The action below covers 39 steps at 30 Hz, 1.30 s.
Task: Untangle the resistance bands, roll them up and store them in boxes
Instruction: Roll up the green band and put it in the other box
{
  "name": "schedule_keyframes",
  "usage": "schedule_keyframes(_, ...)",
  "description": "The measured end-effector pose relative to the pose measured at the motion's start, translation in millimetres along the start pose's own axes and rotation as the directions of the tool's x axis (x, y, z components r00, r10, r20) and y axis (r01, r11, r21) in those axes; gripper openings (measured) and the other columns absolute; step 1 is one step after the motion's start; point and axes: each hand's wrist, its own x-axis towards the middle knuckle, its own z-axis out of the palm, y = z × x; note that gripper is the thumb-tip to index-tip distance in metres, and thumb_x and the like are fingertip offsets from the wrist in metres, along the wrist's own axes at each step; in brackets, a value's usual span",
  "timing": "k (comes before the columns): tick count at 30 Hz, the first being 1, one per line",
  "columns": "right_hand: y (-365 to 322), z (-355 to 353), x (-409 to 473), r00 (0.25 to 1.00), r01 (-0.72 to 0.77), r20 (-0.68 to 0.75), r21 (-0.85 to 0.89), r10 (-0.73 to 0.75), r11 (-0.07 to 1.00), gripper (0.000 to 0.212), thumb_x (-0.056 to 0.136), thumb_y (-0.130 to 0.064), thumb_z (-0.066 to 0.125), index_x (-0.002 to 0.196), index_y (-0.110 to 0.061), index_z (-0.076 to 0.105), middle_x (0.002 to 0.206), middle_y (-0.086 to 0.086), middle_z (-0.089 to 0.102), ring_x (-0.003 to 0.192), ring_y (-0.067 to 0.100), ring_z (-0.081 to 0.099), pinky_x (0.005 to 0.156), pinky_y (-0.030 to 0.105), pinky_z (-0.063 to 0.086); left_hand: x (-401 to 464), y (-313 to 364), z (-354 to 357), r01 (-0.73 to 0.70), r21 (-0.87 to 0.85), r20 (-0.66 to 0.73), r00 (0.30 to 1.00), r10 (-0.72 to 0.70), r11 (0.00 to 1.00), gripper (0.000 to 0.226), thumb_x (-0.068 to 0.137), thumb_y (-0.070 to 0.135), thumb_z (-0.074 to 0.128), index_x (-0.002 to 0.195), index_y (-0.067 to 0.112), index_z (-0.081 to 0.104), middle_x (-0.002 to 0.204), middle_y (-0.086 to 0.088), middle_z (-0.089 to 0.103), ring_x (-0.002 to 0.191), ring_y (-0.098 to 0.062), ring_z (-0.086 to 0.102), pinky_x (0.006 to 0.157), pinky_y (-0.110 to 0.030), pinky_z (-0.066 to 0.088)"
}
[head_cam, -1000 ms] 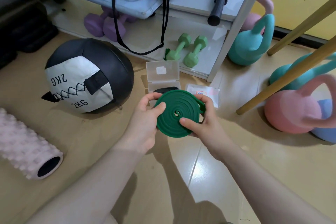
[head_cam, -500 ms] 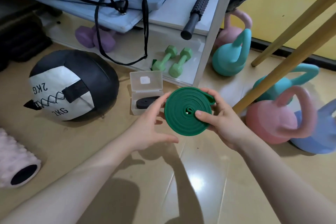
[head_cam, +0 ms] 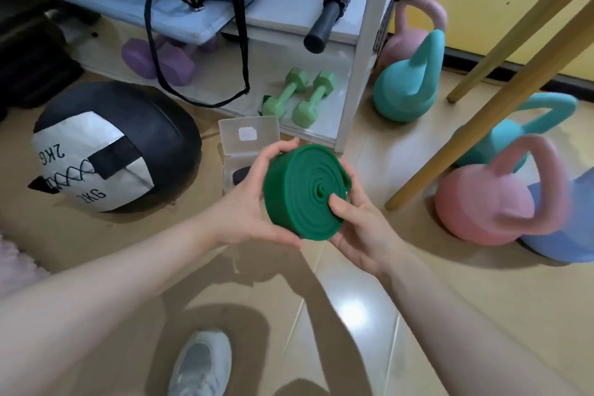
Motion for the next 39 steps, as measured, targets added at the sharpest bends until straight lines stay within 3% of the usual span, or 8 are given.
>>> schedule_keyframes(10,30,-12,51,0.964,-0.202,-0.238,-0.373,0.117,0.905,0.089,0.064,-0.025,0.082,0.134,-0.038,0.028,0.125,0.002,0.054,0.106,0.018,0.062,0.089,0.039,0.052,13,-90,-35,-0.004,-0.074,0.084,0.996,0.010,0.997,0.096,0.045,0.032,0.083,0.118,0.054,0.024,0.120,0.029,0.043,0.116,-0.003,0.049,0.093,-0.017,0.042)
schedule_keyframes(13,33,-13,66,0.890,-0.330,-0.455,-0.651,-0.004,0.684,0.074,0.081,-0.029,0.069,0.136,-0.041,0.021,0.141,-0.002,0.033,0.113,0.011,0.055,0.100,0.033,0.042,13,-114,-51,0.079,-0.040,0.097,0.992,-0.075,0.996,0.094,0.045,0.038,0.082,0.117,0.055,0.024,0.124,0.026,0.041,0.119,-0.002,0.044,0.097,-0.020,0.040)
schedule_keyframes(17,40,-30,79,0.836,-0.470,-0.527,-0.832,-0.156,0.293,0.058,0.088,-0.035,0.059,0.138,-0.021,0.033,0.143,-0.003,0.037,0.129,0.017,0.041,0.104,0.032,0.036,8,-138,-55,0.290,0.000,0.078,0.954,-0.289,0.957,0.093,0.047,0.035,0.083,0.116,0.056,0.024,0.125,0.004,0.041,0.125,-0.032,0.039,0.095,-0.052,0.044)
schedule_keyframes(22,45,-67,101,0.869,-0.495,-0.479,-0.850,-0.126,-0.179,0.047,0.092,-0.030,0.053,0.133,-0.010,0.041,0.141,0.007,0.040,0.128,0.025,0.039,0.103,0.030,0.031,18,-170,-26,0.384,-0.213,0.036,0.922,-0.386,0.898,0.088,0.056,0.013,0.084,0.120,0.040,0.029,0.113,0.002,0.048,0.097,-0.025,0.053,0.061,-0.024,0.047)
schedule_keyframes(25,42,-93,114,0.887,-0.453,-0.456,-0.821,-0.078,-0.348,0.048,0.092,-0.028,0.052,0.135,-0.010,0.039,0.148,0.009,0.031,0.134,0.029,0.032,0.106,0.035,0.031,26,-189,-7,0.439,-0.213,0.009,0.894,-0.448,0.873,0.090,0.056,0.008,0.084,0.123,0.033,0.029,0.116,-0.004,0.045,0.101,-0.018,0.050,0.056,-0.017,0.047)
schedule_keyframes(32,58,-156,155,0.940,-0.233,-0.339,-0.696,0.025,-0.680,0.057,0.091,-0.029,0.053,0.141,-0.016,0.029,0.154,0.009,0.019,0.140,0.030,0.021,0.109,0.039,0.026,49,-222,12,0.528,0.190,-0.071,0.848,-0.524,0.828,0.097,0.046,0.040,0.079,0.125,0.042,0.023,0.125,0.012,0.032,0.115,-0.016,0.037,0.095,-0.031,0.039)
schedule_keyframes(35,77,-172,166,0.971,-0.147,-0.240,-0.583,-0.003,-0.799,0.059,0.064,-0.018,0.076,0.116,-0.012,0.049,0.127,0.012,0.053,0.110,0.034,0.053,0.076,0.038,0.048,55,-232,16,0.551,0.311,-0.085,0.828,-0.554,0.775,0.103,0.043,0.047,0.076,0.129,0.038,0.020,0.132,0.006,0.031,0.119,-0.021,0.037,0.099,-0.038,0.040)
schedule_keyframes(39,82,-179,174,0.985,-0.146,-0.153,-0.518,-0.076,-0.843,0.053,0.057,-0.009,0.072,0.103,-0.012,0.046,0.114,0.013,0.061,0.086,0.033,0.060,0.059,0.033,0.044,61,-227,22,0.580,0.378,-0.082,0.798,-0.597,0.722,0.104,0.048,0.043,0.080,0.134,0.031,0.022,0.137,0.005,0.031,0.124,-0.020,0.037,0.102,-0.037,0.036)
